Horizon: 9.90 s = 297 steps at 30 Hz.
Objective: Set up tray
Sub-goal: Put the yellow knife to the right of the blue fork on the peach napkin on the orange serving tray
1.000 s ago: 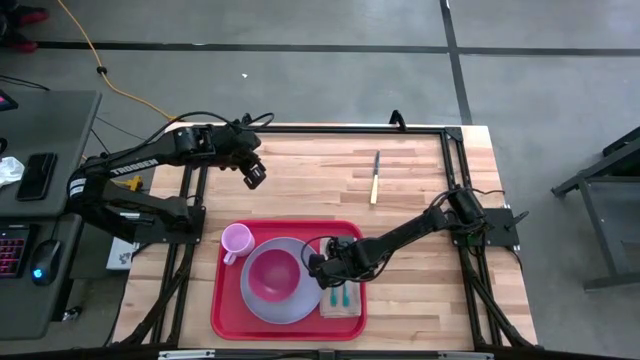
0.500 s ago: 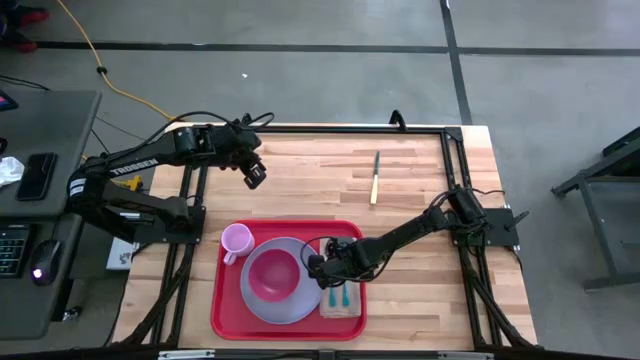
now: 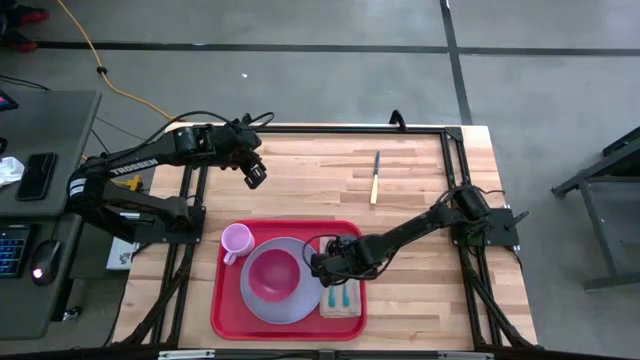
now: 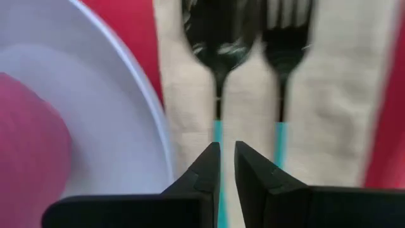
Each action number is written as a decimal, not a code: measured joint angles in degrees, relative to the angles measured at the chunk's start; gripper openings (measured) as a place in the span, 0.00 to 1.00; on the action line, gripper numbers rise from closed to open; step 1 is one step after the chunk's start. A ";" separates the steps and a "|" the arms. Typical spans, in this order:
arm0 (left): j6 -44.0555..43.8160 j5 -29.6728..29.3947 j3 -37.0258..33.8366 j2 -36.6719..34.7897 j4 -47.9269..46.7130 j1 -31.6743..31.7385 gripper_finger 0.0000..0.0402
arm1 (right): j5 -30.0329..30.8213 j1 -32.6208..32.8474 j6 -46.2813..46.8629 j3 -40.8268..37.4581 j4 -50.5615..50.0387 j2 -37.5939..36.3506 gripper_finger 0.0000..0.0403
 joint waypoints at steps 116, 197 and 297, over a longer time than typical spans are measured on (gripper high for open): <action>-17.33 -3.74 -56.41 -48.50 44.94 -28.14 0.20 | -0.63 -49.31 -54.96 -22.01 -1.16 -13.34 0.41; -18.05 -1.99 -56.39 -48.50 40.23 -28.12 0.20 | -6.31 -14.03 -11.70 -21.86 -6.15 -29.87 0.03; -13.98 0.93 -56.39 -48.50 39.52 -28.12 0.20 | -2.62 2.00 2.10 3.03 -13.75 2.94 0.06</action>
